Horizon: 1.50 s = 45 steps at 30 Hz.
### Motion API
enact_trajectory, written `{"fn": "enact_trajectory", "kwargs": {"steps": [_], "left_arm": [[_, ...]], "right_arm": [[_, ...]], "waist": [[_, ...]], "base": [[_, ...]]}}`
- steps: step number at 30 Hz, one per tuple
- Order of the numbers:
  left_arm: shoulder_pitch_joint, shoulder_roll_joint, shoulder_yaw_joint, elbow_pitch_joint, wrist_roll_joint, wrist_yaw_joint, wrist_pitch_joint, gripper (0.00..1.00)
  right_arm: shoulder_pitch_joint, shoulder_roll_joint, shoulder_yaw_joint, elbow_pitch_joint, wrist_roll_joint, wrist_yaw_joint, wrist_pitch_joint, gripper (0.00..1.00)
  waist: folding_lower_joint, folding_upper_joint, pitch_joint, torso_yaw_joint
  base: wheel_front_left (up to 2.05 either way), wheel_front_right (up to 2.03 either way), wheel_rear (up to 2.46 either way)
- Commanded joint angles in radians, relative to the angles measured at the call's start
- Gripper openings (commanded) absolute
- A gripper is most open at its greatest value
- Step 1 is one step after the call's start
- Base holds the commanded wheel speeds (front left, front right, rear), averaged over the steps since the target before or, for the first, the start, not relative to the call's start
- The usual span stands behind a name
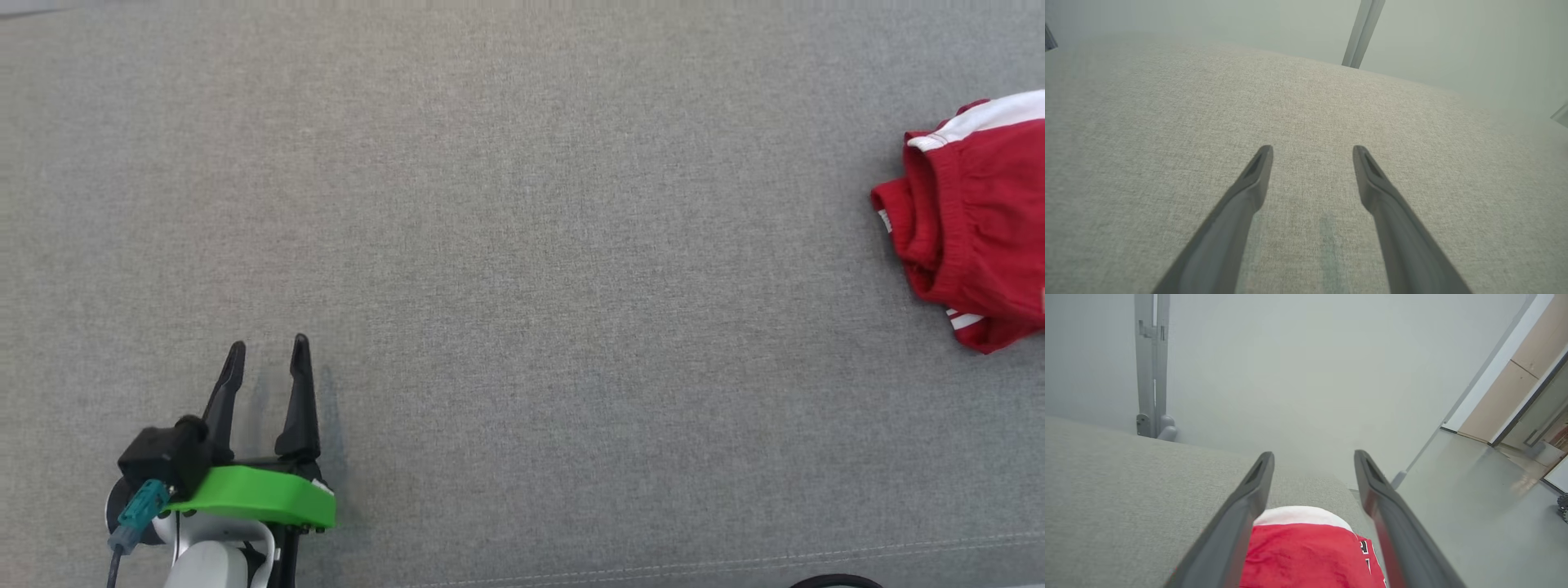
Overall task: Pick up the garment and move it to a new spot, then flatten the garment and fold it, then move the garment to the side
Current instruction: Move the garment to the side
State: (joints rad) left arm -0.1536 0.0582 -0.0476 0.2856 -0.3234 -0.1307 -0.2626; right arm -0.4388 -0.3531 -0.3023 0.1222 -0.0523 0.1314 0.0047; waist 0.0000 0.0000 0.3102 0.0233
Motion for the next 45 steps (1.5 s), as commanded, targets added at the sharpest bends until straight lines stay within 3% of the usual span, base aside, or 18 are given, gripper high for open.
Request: {"fn": "enact_trajectory", "kwargs": {"steps": [1,8,15,22,30,42,45], "left_arm": [[0.021,0.002,0.016,-0.008,0.003,0.000,-0.002,1.00],[0.057,0.009,0.072,-0.008,0.032,0.000,-0.002,1.00],[0.062,0.005,0.091,-0.004,0.040,0.000,-0.002,1.00],[0.065,0.008,0.063,-0.015,0.034,0.000,-0.002,1.00],[0.103,0.014,0.033,-0.011,0.017,0.000,-0.002,1.00],[0.152,0.010,0.037,0.004,0.023,0.000,-0.002,1.00],[0.157,0.010,0.039,0.002,0.026,0.000,-0.002,1.00]], "right_arm": [[0.065,0.009,0.029,-0.028,0.032,-0.002,-0.067,1.00],[0.260,0.103,0.121,-0.030,0.113,-0.002,-0.251,1.00],[0.391,0.210,0.269,0.055,0.060,-0.002,-0.270,1.00],[0.459,0.281,0.217,-0.004,-0.041,-0.002,-0.270,1.00],[0.508,0.302,0.153,-0.091,-0.075,-0.002,-0.270,1.00],[0.539,0.301,0.161,-0.091,-0.043,-0.002,-0.270,1.00],[0.534,0.301,0.123,-0.060,-0.013,-0.002,-0.270,1.00]], "waist": [[0.0000,0.0000,-0.056,0.015],[0.0000,0.0000,-0.109,0.037],[0.0000,0.0000,-0.140,0.075],[0.0000,0.0000,-0.161,0.093],[0.0000,0.0000,-0.223,0.073],[0.0000,0.0000,-0.293,0.031],[0.0000,0.0000,-0.297,0.024]], "base": [[0.00,0.00,0.00],[0.00,0.00,0.00],[0.00,0.00,0.00],[0.00,0.00,0.00],[0.00,0.00,0.00],[0.00,0.00,0.00],[0.00,0.00,0.00]]}}
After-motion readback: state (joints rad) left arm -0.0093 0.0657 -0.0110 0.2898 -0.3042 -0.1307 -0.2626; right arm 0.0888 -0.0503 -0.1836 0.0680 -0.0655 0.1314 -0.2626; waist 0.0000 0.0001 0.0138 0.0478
